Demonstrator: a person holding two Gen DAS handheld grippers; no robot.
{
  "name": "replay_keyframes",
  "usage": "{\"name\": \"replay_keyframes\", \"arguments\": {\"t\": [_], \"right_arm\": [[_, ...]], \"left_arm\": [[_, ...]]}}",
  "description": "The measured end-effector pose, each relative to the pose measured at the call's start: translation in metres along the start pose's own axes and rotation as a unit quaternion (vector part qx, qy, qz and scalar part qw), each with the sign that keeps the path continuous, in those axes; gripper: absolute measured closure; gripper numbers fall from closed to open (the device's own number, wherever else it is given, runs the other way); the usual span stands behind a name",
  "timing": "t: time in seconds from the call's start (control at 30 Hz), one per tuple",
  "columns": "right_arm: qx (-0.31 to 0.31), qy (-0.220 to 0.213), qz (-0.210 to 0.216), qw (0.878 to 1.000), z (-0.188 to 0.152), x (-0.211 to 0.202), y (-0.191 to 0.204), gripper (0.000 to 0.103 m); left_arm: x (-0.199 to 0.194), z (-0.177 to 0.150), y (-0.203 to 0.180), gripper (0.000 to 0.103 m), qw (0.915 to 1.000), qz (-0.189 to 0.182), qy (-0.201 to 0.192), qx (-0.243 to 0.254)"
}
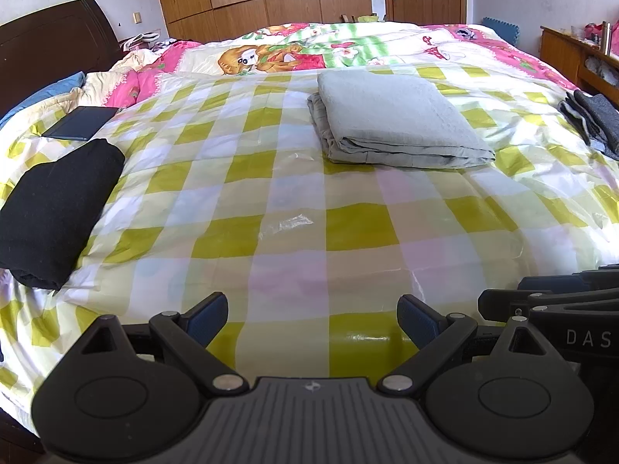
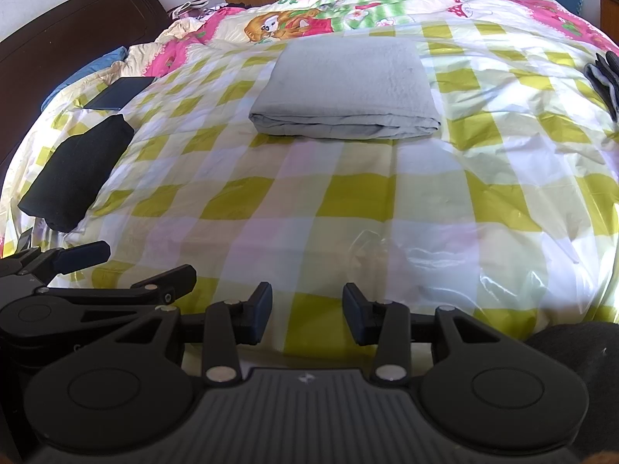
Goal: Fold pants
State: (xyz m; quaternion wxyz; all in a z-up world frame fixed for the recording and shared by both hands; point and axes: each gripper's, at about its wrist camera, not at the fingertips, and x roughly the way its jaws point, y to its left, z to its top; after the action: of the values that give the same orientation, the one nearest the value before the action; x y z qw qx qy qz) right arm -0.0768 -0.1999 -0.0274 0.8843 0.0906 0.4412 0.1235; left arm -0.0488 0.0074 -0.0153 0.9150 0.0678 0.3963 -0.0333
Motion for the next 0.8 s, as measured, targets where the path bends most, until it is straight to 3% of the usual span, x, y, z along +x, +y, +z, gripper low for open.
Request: {"name": "replay_keyframes", "arguments": {"t": [0.8], "right_arm": [[0.0, 0.0, 0.0, 1.0, 0.0001, -0.0001, 0.0004, 0.061]], "left_arm": [[0.0004, -0.0002, -0.0007, 0.0, 1.0, 0.001, 0.0, 0.0]]}}
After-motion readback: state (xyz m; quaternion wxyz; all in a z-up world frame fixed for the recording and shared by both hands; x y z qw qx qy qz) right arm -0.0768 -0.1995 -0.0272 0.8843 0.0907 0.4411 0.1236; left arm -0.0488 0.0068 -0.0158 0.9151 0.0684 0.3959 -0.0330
